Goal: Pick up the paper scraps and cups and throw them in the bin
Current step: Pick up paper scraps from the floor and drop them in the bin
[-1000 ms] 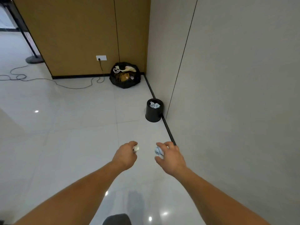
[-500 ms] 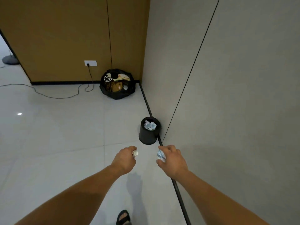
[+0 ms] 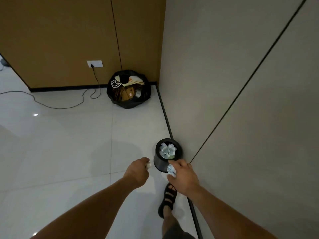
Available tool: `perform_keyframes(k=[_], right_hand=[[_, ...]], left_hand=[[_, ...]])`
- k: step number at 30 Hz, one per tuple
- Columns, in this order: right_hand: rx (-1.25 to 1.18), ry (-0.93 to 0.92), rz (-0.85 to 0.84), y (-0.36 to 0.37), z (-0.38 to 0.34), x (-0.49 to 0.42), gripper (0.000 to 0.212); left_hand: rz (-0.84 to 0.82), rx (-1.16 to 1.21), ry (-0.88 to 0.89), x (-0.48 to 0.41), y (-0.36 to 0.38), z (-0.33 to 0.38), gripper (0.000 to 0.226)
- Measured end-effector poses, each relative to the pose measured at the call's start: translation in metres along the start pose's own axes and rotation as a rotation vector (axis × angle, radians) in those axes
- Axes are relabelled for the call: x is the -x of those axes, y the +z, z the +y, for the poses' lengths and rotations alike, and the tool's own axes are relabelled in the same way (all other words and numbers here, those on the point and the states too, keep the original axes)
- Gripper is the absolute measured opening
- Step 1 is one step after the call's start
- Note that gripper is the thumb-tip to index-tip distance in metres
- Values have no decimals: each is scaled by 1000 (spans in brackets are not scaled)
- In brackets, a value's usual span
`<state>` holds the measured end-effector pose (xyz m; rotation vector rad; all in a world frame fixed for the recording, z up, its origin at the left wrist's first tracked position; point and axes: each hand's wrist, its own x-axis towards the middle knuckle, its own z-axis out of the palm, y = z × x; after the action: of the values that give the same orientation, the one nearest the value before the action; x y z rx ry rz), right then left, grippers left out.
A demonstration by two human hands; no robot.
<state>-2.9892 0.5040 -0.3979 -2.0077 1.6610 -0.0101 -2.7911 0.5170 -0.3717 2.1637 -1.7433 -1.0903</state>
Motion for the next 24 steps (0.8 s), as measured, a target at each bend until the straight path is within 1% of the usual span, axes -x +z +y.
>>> perform_keyframes(k=[2, 5, 9, 12, 16, 18, 20, 22, 24], right_hand=[[10, -11, -23, -2, 9, -37, 60], [1, 10, -102, 5, 41, -112, 59], [-15, 116, -194, 22, 83, -206, 60], [-43, 181, -208, 58, 114, -278, 59], [-39, 215, -188, 132, 159, -366, 60], [-52, 229, -186, 169, 182, -398, 64], [-88, 228, -167, 200, 200, -421, 68], [-107, 209, -109, 223, 215, -434, 73], [-72, 218, -109, 238, 223, -436, 77]], left_hand=[[-12, 13, -25, -35, 0, 11, 45], [-60, 29, -69, -120, 13, 27, 39], [-94, 96, -127, -224, 38, 31, 41], [-95, 150, -178, -306, 76, 12, 38], [-126, 168, -221, -414, 150, -25, 32], [-138, 174, -232, -458, 188, -41, 36], [-170, 200, -226, -490, 223, -56, 47], [-207, 199, -206, -506, 250, -70, 62], [-217, 170, -238, -506, 265, -88, 66]])
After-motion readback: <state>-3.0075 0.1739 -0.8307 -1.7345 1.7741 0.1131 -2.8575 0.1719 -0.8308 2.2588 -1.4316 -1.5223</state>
